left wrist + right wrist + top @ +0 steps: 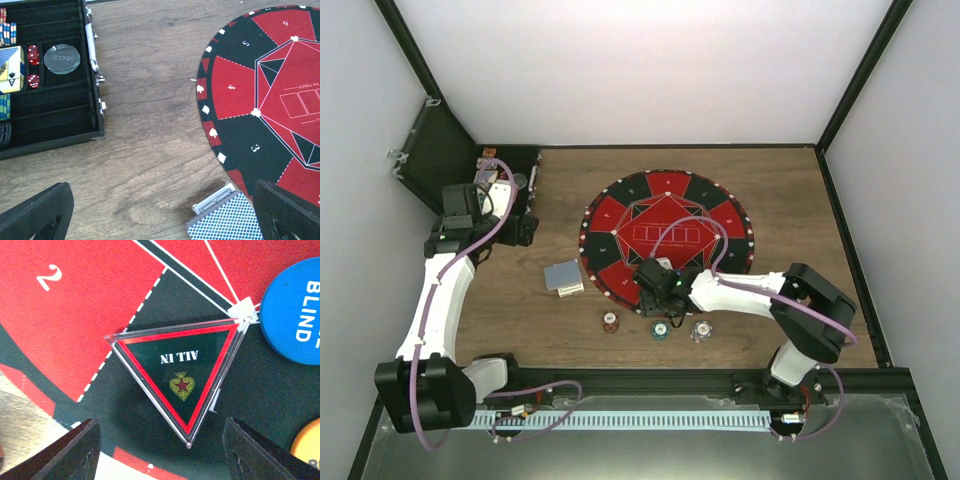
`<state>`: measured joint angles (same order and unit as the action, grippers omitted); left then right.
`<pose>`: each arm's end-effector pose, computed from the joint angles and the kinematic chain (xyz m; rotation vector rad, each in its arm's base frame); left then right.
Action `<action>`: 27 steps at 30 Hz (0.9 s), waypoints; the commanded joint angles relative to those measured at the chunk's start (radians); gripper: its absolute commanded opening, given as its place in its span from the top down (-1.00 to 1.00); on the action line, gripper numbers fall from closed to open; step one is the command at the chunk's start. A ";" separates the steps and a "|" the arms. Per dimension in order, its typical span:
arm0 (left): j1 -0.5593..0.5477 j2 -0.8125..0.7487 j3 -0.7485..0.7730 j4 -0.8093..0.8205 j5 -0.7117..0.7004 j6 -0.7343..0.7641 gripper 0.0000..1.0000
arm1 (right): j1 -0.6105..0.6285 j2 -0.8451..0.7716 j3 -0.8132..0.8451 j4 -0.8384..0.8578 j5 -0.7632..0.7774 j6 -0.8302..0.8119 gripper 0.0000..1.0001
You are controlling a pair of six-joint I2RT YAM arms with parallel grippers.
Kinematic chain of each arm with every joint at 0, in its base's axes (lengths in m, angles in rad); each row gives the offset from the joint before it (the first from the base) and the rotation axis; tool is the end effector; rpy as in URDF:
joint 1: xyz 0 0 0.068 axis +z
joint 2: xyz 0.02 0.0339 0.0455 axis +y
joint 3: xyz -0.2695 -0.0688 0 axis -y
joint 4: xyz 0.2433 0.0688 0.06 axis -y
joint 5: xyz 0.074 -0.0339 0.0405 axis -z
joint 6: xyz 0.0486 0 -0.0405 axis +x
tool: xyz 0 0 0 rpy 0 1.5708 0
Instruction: Distribute texas hold em gaming equipment
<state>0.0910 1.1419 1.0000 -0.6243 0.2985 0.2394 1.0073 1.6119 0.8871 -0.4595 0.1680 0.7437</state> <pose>0.2443 0.0079 0.3001 0.3169 2.2800 -0.1800 0.1666 0.2484 0.1535 -0.3170 2.7367 0.2653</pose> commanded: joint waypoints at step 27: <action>0.005 -0.015 0.034 -0.065 0.008 0.003 -1.00 | -0.054 0.343 0.321 0.051 -0.018 -0.207 0.23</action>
<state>0.0914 1.1416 1.0008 -0.6704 0.3035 0.2398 0.9554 1.8477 1.1114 -0.4503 0.1982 0.5900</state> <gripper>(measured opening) 0.999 0.391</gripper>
